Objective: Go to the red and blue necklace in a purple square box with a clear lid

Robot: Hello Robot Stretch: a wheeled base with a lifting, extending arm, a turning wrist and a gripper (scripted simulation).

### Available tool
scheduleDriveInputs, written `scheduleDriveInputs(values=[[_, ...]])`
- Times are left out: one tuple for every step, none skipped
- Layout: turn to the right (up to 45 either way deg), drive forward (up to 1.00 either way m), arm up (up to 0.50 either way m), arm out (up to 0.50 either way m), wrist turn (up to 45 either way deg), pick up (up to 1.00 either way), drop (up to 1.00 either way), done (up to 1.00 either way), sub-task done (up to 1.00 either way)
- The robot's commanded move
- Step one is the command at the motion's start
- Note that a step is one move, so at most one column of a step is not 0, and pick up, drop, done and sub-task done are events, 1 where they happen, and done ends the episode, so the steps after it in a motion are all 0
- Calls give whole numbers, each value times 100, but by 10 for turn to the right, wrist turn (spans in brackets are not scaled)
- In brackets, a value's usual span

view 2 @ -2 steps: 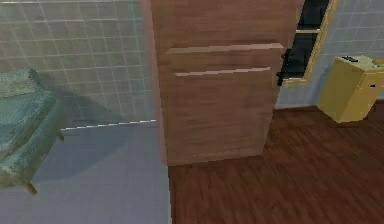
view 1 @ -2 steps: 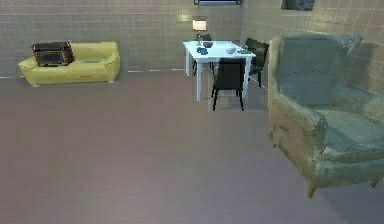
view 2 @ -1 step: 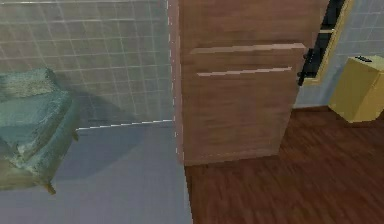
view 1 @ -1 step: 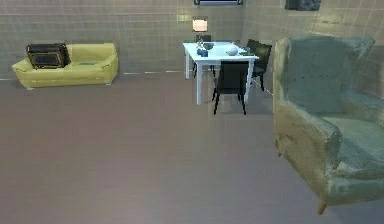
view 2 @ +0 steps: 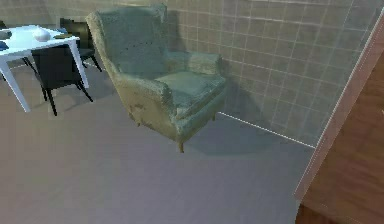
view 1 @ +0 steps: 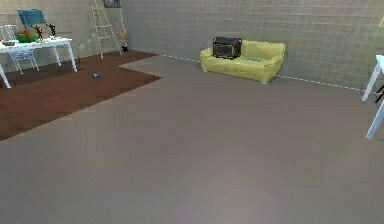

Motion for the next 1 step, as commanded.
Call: scheduleDriveInputs(values=[[-30, 0, 0, 0, 0, 0, 0, 0, 0]])
